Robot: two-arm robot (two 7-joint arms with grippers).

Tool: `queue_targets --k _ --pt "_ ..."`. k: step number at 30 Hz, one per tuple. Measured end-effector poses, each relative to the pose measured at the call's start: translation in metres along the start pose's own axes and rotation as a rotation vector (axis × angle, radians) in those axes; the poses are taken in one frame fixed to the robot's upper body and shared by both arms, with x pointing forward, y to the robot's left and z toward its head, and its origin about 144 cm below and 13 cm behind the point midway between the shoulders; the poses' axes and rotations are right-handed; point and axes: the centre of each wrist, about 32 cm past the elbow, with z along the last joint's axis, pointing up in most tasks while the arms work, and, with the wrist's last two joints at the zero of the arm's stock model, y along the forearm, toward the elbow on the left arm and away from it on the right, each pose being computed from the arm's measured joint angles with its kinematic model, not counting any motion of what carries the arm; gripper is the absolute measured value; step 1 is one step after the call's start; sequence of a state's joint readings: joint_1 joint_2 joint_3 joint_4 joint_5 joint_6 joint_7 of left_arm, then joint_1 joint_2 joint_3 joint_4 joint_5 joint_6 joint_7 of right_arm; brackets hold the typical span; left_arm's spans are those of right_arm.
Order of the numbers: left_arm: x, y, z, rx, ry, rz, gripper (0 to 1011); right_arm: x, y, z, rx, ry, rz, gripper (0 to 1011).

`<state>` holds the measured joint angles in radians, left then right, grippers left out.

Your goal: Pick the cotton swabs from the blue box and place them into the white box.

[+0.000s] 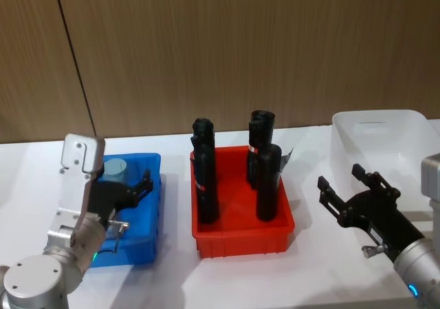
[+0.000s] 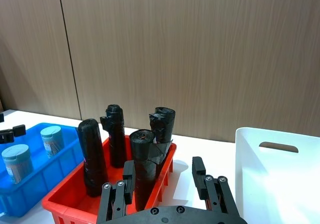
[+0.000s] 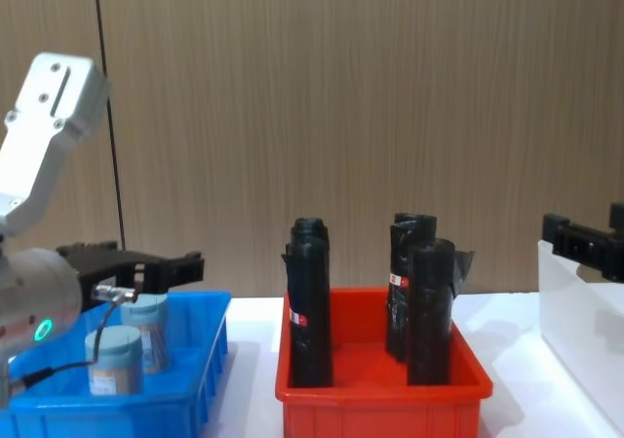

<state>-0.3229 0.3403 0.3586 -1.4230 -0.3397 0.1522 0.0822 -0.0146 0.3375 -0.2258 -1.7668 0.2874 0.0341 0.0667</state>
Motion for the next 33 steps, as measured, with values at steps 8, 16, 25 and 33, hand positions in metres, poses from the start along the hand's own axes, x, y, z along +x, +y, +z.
queue_targets --k 8,16,25,33 --pt "0.014 -0.007 -0.010 0.057 0.043 0.025 1004 0.000 0.000 0.000 0.000 0.000 0.000 711" --pt "0.024 -0.014 -0.017 0.106 0.065 0.037 1004 0.000 0.000 0.000 0.000 0.000 0.000 711" --pt "0.034 -0.022 -0.024 0.144 0.081 0.043 1004 0.000 0.000 0.000 0.000 0.000 0.000 711" --pt "0.040 -0.029 -0.027 0.164 0.083 0.043 1004 0.000 0.000 0.000 0.000 0.000 0.000 711"
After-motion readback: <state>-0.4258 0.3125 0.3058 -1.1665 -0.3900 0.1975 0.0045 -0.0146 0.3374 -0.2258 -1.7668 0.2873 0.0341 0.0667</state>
